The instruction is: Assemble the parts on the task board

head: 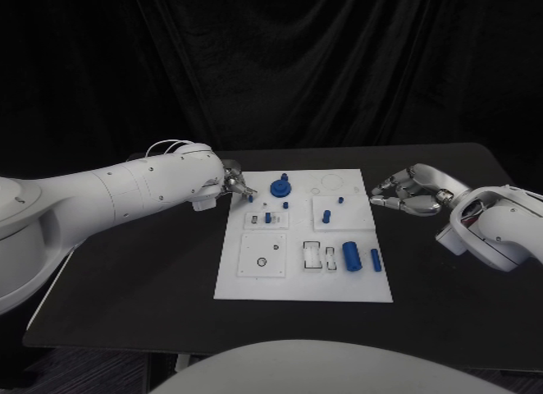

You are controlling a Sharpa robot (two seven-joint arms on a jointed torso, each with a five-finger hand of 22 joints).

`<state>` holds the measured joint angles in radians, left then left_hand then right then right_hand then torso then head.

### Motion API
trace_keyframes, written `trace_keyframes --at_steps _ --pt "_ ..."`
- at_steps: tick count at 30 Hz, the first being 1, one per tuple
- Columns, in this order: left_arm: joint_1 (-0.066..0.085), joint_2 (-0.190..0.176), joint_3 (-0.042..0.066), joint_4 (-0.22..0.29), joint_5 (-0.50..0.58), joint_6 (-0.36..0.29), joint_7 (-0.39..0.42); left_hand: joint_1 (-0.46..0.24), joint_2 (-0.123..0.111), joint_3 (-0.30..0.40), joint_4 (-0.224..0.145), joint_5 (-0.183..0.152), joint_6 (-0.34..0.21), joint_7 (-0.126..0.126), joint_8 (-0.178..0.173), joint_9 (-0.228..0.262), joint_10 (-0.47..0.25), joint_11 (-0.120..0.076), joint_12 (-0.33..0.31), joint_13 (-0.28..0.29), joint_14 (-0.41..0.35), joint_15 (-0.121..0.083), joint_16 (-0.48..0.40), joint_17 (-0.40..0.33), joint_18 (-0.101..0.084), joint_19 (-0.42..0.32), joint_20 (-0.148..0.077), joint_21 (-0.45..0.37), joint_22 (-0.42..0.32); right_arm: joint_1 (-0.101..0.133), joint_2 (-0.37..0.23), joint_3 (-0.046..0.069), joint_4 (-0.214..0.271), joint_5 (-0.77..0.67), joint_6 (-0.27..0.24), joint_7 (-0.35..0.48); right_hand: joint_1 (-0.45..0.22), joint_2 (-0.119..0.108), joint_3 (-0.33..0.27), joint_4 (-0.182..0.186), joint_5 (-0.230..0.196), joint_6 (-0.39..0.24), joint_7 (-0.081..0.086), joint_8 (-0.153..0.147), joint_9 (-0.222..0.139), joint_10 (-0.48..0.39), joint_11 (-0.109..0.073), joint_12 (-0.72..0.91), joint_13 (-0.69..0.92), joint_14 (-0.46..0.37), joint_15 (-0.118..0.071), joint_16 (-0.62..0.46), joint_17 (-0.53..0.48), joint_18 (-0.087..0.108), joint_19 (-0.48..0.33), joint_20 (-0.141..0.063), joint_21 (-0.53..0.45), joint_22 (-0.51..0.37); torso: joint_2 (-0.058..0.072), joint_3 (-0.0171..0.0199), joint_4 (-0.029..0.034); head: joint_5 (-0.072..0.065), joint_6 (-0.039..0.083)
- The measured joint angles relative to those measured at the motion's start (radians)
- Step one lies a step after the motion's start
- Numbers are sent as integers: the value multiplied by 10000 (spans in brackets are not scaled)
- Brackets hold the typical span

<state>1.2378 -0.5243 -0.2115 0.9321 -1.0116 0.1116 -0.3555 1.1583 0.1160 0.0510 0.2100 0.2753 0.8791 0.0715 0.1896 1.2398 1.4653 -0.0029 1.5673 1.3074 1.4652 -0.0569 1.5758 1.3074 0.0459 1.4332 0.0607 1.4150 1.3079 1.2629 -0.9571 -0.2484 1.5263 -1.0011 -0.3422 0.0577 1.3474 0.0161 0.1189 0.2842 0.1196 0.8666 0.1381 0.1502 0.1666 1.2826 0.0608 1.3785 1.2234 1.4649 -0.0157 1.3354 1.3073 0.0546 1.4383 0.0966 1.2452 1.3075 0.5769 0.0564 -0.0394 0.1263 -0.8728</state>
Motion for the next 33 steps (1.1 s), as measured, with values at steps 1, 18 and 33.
trace_keyframes --at_steps 1,18,33 --pt "-2 0 0 -1 0 4 13 86 9 63 -63 102 38 -38 -46 -27 0 0 0 0 0 0 0 0 0 0 0 0 0 0 1 0 -1 0 6 -5 0 0 0 0 0 0 0 0 0 0 0 0 0 0 0 0 0 0 0 0 0 0 0 0 1 0 0" --pt "-18 -32 4 -6 2 26 151 365 -155 1181 -562 1235 142 -71 -220 -222 0 0 0 -1 0 0 0 0 0 -36 -36 -61 -2 -2 4 0 -7 1 89 -80 71 70 30 -30 116 35 35 0 -21 0 0 0 -47 0 0 -35 0 160 0 0 -79 -1 1 -2 3 2 0" --pt "-38 -117 0 48 0 48 193 180 -794 3077 -1077 2157 346 -90 -271 -181 0 0 0 -1 0 0 0 0 -1 -36 -36 -139 -3 -3 4 0 -13 1 173 -170 119 118 84 -84 232 34 35 0 -42 -37 -36 -41 -76 0 0 -35 0 158 0 0 -139 -1 -3 -2 5 -11 0"
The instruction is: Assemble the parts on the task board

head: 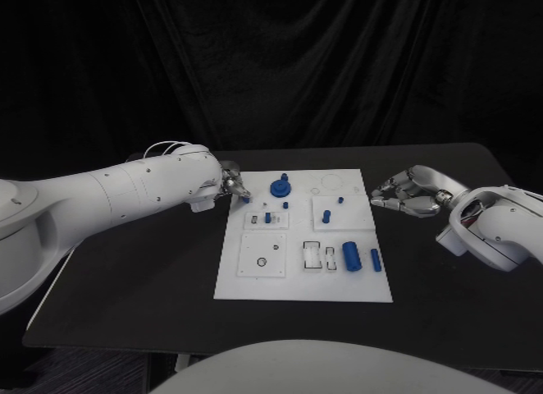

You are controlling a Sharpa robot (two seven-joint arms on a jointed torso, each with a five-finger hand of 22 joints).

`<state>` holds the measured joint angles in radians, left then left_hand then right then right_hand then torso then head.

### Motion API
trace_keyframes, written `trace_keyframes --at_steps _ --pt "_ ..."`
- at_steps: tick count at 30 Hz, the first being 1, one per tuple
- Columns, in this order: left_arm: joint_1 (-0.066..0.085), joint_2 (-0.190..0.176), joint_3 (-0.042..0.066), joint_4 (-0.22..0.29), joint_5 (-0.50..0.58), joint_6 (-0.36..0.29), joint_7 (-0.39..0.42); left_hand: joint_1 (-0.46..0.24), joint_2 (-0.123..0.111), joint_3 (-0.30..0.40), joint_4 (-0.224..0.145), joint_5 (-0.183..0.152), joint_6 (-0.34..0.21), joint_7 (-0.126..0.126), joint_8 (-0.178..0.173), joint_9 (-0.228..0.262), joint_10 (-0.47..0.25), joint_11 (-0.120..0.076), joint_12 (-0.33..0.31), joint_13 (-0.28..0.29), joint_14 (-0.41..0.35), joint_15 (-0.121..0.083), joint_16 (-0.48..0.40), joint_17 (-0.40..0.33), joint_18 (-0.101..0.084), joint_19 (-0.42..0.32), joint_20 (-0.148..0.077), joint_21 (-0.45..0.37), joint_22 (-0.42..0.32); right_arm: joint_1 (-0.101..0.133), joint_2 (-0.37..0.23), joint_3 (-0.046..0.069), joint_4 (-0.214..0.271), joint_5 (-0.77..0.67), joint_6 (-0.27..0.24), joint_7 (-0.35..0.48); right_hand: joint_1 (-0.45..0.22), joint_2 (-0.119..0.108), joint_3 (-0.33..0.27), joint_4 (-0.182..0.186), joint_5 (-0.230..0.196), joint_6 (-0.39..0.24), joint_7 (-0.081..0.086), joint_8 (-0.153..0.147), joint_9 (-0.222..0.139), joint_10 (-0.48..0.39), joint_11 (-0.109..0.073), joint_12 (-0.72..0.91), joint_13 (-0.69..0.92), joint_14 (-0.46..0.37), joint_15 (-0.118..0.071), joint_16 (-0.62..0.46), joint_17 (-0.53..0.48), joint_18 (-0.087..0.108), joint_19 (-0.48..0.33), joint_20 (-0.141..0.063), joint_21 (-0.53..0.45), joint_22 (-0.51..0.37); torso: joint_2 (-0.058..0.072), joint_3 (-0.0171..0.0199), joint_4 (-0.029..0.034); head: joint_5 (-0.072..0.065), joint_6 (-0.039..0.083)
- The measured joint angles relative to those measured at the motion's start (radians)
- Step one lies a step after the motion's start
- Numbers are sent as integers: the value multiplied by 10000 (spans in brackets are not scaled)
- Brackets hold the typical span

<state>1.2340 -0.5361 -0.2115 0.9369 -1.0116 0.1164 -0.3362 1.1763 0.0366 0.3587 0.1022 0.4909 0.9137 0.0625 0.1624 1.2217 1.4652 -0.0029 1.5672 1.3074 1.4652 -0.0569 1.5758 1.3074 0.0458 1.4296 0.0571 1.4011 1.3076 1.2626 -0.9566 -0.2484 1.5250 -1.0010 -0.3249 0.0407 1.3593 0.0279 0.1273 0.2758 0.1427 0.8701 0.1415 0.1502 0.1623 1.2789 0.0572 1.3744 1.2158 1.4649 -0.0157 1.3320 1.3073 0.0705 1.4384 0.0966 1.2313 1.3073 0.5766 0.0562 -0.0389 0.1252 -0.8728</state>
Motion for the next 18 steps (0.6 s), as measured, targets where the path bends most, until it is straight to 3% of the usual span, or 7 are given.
trace_keyframes --at_steps 1,4,5,11,18 --pt "0 -11 0 12 0 0 -1 7 -60 248 -145 0 21 21 0 -2 0 0 0 0 0 0 0 0 -1 0 0 0 0 0 -1 0 0 0 5 -6 0 0 0 0 0 0 0 0 0 0 0 0 0 0 0 0 0 0 0 0 0 0 0 0 0 0 0" --pt "-2 -43 0 62 0 0 -14 -52 -181 342 -131 0 69 35 -1 -44 0 0 0 0 0 0 0 0 0 0 0 0 0 -1 -1 0 -3 0 22 -25 0 0 0 0 0 0 0 0 0 0 0 0 0 0 0 0 0 0 0 0 0 0 -1 0 0 8 0" --pt "-2 -55 0 84 0 0 -20 -53 -183 533 -320 0 94 58 -1 -76 0 0 0 0 0 0 0 0 -1 0 0 0 0 -2 -1 0 -7 0 29 -30 0 0 0 0 0 0 0 0 1 0 0 0 -16 0 0 -40 0 0 0 0 0 0 -1 0 -1 10 0" --pt "-4 -119 0 201 0 1 -40 -133 -289 588 -267 -1 198 89 -1 -132 0 0 0 0 0 0 0 0 0 0 0 0 -1 -18 5 0 -18 0 62 -58 0 0 0 0 0 0 0 0 1 0 0 0 -29 0 0 -48 0 -1 0 0 -16 0 -1 0 -1 12 0" --pt "-5 -335 0 510 0 -87 -50 -251 -406 839 -457 -43 234 96 -1 -183 0 0 0 0 0 0 0 0 -1 0 0 0 -1 -29 2 0 -24 0 90 -82 0 0 0 0 38 36 -36 0 1 -37 37 0 -73 0 0 -48 0 -2 -36 -36 -55 5 1 0 0 16 0"
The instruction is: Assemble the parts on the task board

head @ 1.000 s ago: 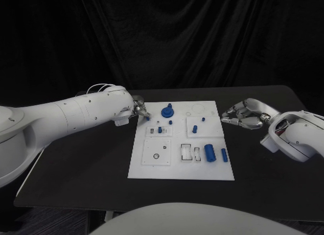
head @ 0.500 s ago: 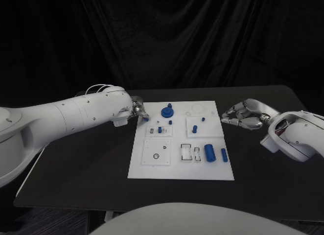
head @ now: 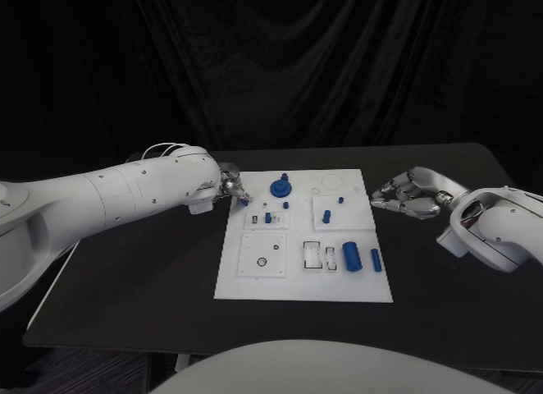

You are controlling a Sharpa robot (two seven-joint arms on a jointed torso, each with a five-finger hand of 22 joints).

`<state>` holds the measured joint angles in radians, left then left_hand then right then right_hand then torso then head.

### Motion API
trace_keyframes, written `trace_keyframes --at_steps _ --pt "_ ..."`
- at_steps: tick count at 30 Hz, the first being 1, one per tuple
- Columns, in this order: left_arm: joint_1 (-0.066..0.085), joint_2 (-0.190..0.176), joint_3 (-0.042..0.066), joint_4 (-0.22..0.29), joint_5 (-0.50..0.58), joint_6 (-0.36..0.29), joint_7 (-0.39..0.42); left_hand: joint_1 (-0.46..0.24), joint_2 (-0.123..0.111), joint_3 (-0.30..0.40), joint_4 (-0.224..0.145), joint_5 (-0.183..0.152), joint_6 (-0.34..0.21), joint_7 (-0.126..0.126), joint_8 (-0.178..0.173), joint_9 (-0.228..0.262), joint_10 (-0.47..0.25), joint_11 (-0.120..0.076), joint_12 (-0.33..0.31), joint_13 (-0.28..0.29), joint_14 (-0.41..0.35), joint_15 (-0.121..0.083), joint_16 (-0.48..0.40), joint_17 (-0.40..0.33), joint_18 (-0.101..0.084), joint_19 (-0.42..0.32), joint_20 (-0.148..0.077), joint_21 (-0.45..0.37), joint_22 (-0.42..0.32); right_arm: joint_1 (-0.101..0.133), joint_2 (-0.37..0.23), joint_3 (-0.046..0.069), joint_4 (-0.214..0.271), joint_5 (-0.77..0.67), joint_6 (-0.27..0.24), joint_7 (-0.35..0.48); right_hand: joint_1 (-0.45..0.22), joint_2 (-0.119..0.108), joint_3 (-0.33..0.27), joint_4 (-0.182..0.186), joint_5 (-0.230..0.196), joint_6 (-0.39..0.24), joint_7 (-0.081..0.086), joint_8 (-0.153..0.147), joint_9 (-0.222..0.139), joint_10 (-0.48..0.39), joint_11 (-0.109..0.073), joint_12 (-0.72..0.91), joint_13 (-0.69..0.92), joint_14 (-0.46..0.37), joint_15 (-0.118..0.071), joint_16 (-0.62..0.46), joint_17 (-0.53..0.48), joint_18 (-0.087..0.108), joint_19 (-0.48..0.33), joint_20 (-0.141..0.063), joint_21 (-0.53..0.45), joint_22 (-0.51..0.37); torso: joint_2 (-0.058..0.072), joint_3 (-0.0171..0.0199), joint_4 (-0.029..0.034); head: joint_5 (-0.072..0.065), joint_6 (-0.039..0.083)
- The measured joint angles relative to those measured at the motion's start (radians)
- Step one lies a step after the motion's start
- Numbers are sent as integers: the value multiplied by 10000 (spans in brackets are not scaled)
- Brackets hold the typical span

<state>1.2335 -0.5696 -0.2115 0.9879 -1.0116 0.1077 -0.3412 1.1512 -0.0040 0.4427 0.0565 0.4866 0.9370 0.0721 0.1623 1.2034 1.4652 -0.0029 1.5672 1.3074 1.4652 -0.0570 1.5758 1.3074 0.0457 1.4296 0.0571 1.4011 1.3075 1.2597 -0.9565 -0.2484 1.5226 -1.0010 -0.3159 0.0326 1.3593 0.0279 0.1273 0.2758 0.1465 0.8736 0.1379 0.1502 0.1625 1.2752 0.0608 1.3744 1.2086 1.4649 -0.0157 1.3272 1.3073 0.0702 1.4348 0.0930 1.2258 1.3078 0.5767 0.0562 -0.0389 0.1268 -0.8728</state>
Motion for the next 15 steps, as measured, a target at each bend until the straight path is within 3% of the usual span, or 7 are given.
trace_keyframes --at_steps 5,11,15 --pt "0 -395 0 629 0 -266 -1 -52 -51 11 10 -120 86 -22 53 -14 0 0 0 0 0 0 0 0 -1 39 -38 0 0 -3 -18 0 0 0 14 -21 0 0 0 0 0 0 0 0 -3 -38 -38 -59 -28 0 0 0 0 0 0 0 0 3 1 -1 0 -46 0" --pt "30 -1118 0 1803 -1 -641 -45 -158 -63 162 -83 -233 141 -44 53 -54 27 -46 0 0 0 0 0 0 -1 39 -38 0 -1 -4 -52 0 1 5 19 -58 0 0 0 0 0 0 0 0 -8 -37 -38 -66 -42 0 0 0 0 -1 0 0 0 2 0 -3 0 -35 0" --pt "96 -1481 -2 2469 0 -871 -123 -238 -121 326 -166 -479 143 -45 52 -54 3 -70 0 0 1 -1 0 0 -1 74 -73 0 -1 -5 -58 0 1 10 22 -84 0 0 0 0 0 0 0 0 -7 -37 -38 -66 -51 0 0 0 0 -1 0 0 0 2 -3 -2 0 -21 0"
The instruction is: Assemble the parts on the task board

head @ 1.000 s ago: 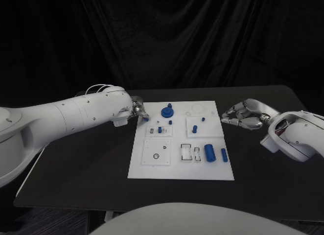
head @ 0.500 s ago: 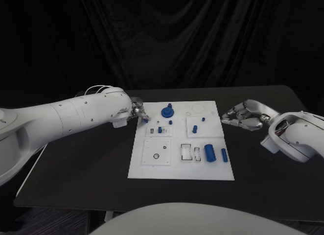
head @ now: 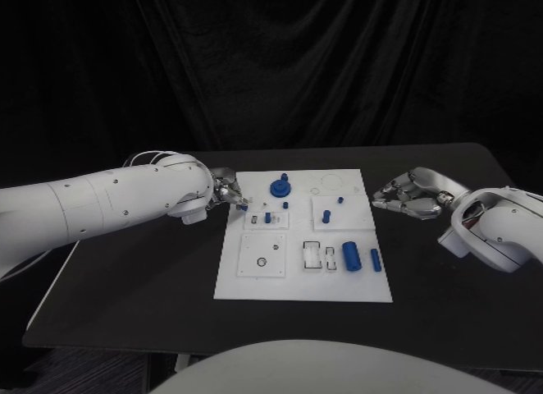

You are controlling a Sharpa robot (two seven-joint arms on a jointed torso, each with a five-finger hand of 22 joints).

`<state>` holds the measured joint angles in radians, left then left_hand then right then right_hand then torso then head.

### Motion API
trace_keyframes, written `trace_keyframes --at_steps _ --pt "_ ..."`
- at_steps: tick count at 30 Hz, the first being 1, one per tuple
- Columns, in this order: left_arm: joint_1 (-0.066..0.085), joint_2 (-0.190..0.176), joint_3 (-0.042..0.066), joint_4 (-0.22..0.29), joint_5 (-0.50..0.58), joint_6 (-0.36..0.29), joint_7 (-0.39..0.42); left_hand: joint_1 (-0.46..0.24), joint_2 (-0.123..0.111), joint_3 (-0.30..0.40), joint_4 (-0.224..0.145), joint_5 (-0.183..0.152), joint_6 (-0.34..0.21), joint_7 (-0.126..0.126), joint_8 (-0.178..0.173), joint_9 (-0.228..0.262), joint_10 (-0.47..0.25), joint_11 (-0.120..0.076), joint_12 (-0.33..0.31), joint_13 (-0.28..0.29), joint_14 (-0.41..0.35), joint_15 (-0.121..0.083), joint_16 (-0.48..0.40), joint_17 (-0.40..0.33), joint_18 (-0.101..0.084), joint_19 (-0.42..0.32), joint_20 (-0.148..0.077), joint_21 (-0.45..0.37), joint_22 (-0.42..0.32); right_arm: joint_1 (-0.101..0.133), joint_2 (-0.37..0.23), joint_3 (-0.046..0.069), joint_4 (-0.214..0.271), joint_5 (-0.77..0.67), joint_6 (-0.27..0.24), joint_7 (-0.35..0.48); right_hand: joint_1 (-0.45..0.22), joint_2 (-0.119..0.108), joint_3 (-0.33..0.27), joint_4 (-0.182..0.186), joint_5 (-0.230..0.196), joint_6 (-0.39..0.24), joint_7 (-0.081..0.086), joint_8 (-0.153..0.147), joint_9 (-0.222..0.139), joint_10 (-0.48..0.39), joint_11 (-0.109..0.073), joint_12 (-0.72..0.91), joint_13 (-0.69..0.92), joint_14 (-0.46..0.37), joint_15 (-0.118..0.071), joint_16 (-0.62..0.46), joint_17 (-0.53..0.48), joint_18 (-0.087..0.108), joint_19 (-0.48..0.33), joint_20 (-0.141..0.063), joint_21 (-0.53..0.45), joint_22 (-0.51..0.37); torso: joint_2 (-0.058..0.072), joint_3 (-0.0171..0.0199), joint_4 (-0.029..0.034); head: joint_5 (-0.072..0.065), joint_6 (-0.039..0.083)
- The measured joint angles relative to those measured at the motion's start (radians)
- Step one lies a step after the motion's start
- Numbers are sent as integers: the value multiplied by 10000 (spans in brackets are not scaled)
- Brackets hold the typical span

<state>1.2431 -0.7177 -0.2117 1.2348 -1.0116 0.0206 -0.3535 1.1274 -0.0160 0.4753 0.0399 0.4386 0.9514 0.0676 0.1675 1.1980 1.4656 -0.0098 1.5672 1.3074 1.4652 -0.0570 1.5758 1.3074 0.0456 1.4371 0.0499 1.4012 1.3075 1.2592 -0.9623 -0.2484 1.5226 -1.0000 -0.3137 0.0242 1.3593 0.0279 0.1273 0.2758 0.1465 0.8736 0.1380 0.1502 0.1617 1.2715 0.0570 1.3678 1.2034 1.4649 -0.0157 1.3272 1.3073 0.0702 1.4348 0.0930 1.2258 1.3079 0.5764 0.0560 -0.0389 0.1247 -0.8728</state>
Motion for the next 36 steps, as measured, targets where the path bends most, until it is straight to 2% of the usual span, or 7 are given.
trace_keyframes --at_steps 5,7,8,12,26,36 --pt "18 -250 2 529 0 -252 -115 -57 47 27 26 -162 87 -12 0 -32 0 0 0 0 37 -36 0 0 0 1 -1 0 0 0 5 -1 -2 6 7 -27 0 0 0 0 0 0 0 0 0 0 0 0 0 0 0 0 0 0 0 0 0 -1 -3 4 2 16 0" --pt "22 -293 2 634 0 -299 -148 -139 51 82 17 -224 88 -13 0 -39 0 0 0 0 36 -36 0 0 0 1 -1 0 -1 0 6 -2 -4 8 9 -33 0 0 0 0 0 0 0 0 1 0 0 0 1 0 0 0 0 -1 0 0 0 0 -3 4 3 16 0" --pt "23 -313 2 689 0 -326 -170 -148 60 235 -123 -245 90 -12 -1 -56 0 0 0 0 36 -36 0 0 0 1 -1 0 0 0 7 -2 -4 9 10 -36 0 0 0 0 0 0 0 0 0 1 0 0 1 0 0 0 0 0 0 0 0 -1 -2 5 3 16 0" --pt "23 -327 2 813 0 -387 -250 -149 60 235 -123 -260 104 2 -1 -69 0 0 0 0 36 -36 0 0 1 1 -1 0 0 -1 9 -1 -9 13 20 -49 0 0 0 0 0 0 0 0 1 1 0 0 1 0 0 1 0 0 0 0 0 -1 -1 5 4 -1 0" --pt "-36 53 0 513 0 -314 -328 -281 89 289 -70 -344 135 6 -12 -94 0 0 0 0 -2 -73 0 0 0 1 -1 -40 -1 -29 8 -1 -4 19 74 -83 0 0 28 28 0 0 0 0 2 -69 2 0 -47 0 0 -67 0 0 0 0 -61 -3 6 -2 -2 6 0" --pt "-88 167 0 402 0 -150 -327 -294 75 359 -139 -361 140 10 -13 -98 -1 0 0 0 -2 -73 0 0 1 1 0 -77 -1 -35 6 -1 3 22 105 -98 0 0 28 28 0 0 0 0 -6 -69 2 0 -47 0 0 -67 0 -1 0 0 -61 -4 7 -3 -5 28 0"
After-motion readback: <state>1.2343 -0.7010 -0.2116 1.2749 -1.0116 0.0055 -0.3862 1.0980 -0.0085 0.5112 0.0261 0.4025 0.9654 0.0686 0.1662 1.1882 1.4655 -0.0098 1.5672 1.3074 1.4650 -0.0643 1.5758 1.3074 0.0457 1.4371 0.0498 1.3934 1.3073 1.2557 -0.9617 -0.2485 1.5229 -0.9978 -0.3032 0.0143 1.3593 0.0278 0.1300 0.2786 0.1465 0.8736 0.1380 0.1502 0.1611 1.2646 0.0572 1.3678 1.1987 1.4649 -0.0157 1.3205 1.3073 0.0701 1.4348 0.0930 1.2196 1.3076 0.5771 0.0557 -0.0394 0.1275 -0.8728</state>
